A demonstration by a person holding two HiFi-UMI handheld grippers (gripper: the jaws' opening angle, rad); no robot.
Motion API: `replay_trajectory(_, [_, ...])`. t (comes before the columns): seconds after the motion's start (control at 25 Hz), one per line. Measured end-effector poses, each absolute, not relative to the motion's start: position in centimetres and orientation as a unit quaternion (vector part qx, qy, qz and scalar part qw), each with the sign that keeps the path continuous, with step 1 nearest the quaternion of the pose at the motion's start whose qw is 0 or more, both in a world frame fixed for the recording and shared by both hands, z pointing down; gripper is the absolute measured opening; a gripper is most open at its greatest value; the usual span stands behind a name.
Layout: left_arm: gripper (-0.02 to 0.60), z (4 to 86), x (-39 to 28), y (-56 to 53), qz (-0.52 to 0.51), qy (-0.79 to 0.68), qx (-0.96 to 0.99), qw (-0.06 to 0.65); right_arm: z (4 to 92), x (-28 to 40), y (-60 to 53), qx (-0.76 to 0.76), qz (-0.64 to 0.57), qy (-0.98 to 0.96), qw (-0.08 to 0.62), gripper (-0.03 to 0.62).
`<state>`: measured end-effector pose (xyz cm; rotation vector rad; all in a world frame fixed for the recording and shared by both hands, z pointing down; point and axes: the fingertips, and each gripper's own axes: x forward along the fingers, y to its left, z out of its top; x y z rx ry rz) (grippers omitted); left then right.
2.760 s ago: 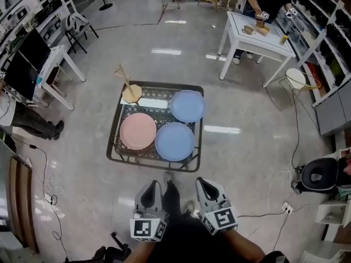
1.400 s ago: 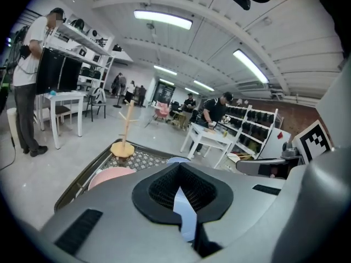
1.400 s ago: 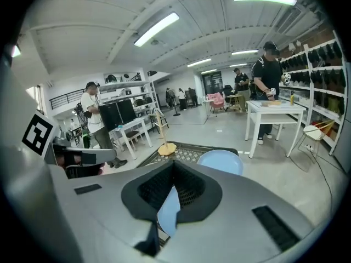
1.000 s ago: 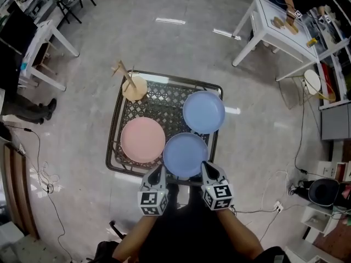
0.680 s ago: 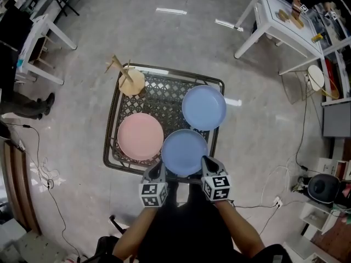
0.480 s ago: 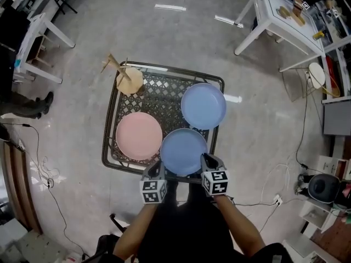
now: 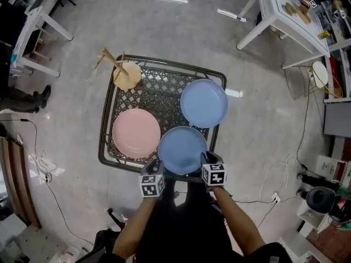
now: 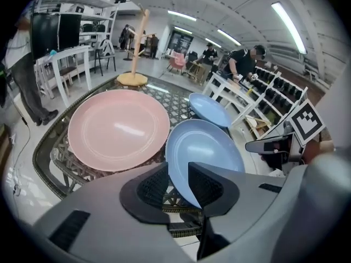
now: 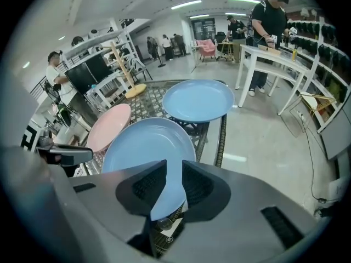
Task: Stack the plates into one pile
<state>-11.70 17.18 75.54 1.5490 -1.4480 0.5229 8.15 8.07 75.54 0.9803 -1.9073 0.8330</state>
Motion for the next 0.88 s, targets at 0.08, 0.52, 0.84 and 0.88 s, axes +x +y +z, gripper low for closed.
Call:
replay_trajectory(0.08, [0.109, 76.2, -11.6, 17.3, 0.213, -0.586, 0.625, 0.469, 76.4, 8.7, 8.0, 0.39, 0.335, -0.75, 0.416, 0.078])
replay_trajectory(0.52, [0.118, 80.0, -10.8, 18.2, 0.232, -0.571, 0.596, 0.514, 80.1, 10.5, 8.6, 0.388, 0.372, -0.716, 0.445, 0.091])
replay_trajectory(0.84, [0.075, 81.0, -10.4, 18.0, 0.236, -0.566, 0.593, 0.522, 81.4, 10.5, 9.2, 0.378, 0.386, -0.71, 0.452, 0.08])
replay_trajectory(0.88, [0.074, 80.9, -10.4, 18.0, 0.238, -0.566, 0.593, 0.521, 81.4, 10.5, 9.2, 0.378, 0.386, -0.71, 0.452, 0.063])
